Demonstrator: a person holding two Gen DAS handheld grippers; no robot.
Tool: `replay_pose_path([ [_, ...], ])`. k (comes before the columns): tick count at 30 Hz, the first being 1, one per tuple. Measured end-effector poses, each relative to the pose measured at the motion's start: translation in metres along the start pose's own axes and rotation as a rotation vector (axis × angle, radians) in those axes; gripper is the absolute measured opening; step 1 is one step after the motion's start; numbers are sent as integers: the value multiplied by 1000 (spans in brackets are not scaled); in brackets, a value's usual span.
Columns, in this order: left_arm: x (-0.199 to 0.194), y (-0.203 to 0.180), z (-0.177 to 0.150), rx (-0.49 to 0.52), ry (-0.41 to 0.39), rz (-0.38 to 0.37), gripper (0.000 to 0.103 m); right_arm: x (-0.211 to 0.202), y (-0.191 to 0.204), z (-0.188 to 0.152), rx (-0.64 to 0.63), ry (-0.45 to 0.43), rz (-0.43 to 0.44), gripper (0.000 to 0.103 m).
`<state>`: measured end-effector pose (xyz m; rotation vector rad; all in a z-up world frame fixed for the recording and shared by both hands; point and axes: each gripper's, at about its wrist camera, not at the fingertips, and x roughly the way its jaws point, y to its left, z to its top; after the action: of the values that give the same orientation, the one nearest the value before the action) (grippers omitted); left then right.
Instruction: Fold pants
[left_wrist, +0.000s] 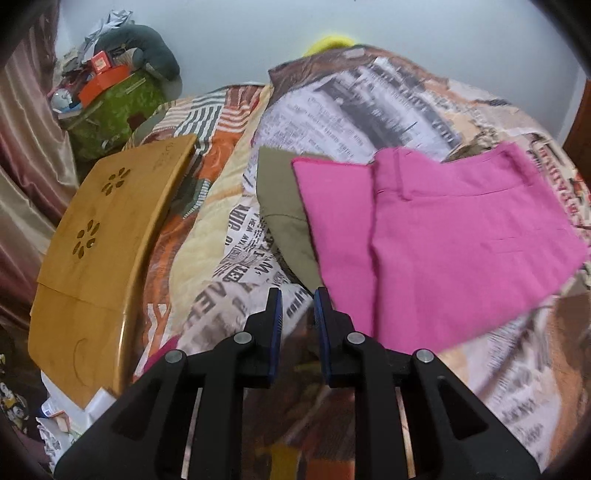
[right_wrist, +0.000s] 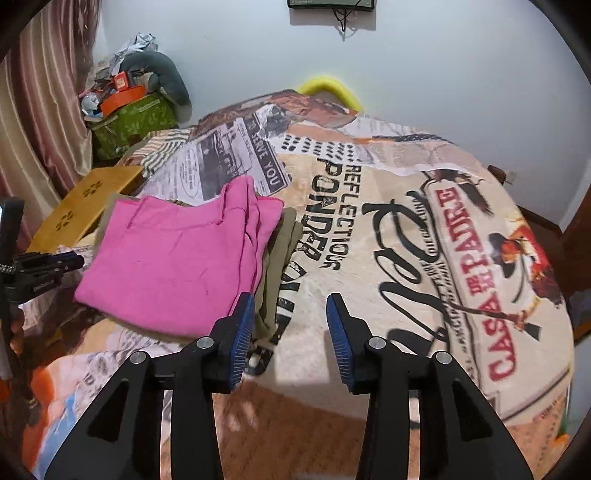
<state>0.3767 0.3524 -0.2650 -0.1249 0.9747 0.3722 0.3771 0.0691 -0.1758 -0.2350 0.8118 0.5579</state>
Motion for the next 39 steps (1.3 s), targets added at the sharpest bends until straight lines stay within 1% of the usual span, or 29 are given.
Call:
replay_pose_path([
  [3, -39, -3, 0, 4, -49, -35, 20, -29, 1, 5, 6, -42, 18, 37],
  [6, -89, -10, 1, 15, -130, -82, 20, -59, 8, 13, 3, -89, 38, 37],
  [9, -146, -18, 0, 22, -217, -114, 20, -101, 20, 21, -6, -167, 62, 37],
  [10, -172, -21, -2, 28, -257, -120, 20, -121, 25, 24, -7, -202, 80, 37],
  [12, -206, -26, -5, 39, -314, -118, 20, -153, 36, 27, -13, -260, 102, 37],
  [13, -233, -29, -10, 43, -359, -121, 20, -166, 41, 26, -17, -287, 109, 37],
  [15, -267, -34, -17, 49, -411, -128, 20, -199, 51, 24, -19, -350, 134, 37],
  [16, -293, -37, -24, 53, -459, -126, 20, -222, 58, 22, -19, -391, 155, 37],
  [18, -326, -41, -35, 64, -517, -134, 20, -250, 67, 16, -23, -442, 178, 37],
  [21, -377, -47, -59, 77, -611, -135, 20, -302, 86, 0, -51, -544, 197, 37],
  [23, -412, -51, -77, 75, -673, -134, 20, -326, 96, -11, -69, -593, 204, 37],
  [24, -424, -51, -86, 69, -696, -139, 20, -342, 103, -20, -79, -625, 213, 37],
  [27, -456, -53, -116, 56, -767, -111, 24, -371, 115, -38, -101, -685, 231, 37],
  [28, -463, -54, -125, 55, -780, -108, 27, -378, 118, -42, -110, -703, 230, 37],
  [32, -491, -57, -159, 54, -830, -113, 33, -404, 134, -69, -142, -771, 218, 37],
  [34, -502, -59, -173, 41, -856, -127, 43, -409, 142, -80, -153, -792, 203, 37],
  [36, -511, -60, -186, 30, -876, -126, 51, -407, 144, -86, -146, -799, 198, 37],
  [38, -518, -60, -197, 19, -888, -130, 55, -405, 151, -91, -141, -786, 179, 37],
  [39, -520, -61, -203, 17, -889, -135, 58, -405, 154, -94, -138, -783, 171, 37],
])
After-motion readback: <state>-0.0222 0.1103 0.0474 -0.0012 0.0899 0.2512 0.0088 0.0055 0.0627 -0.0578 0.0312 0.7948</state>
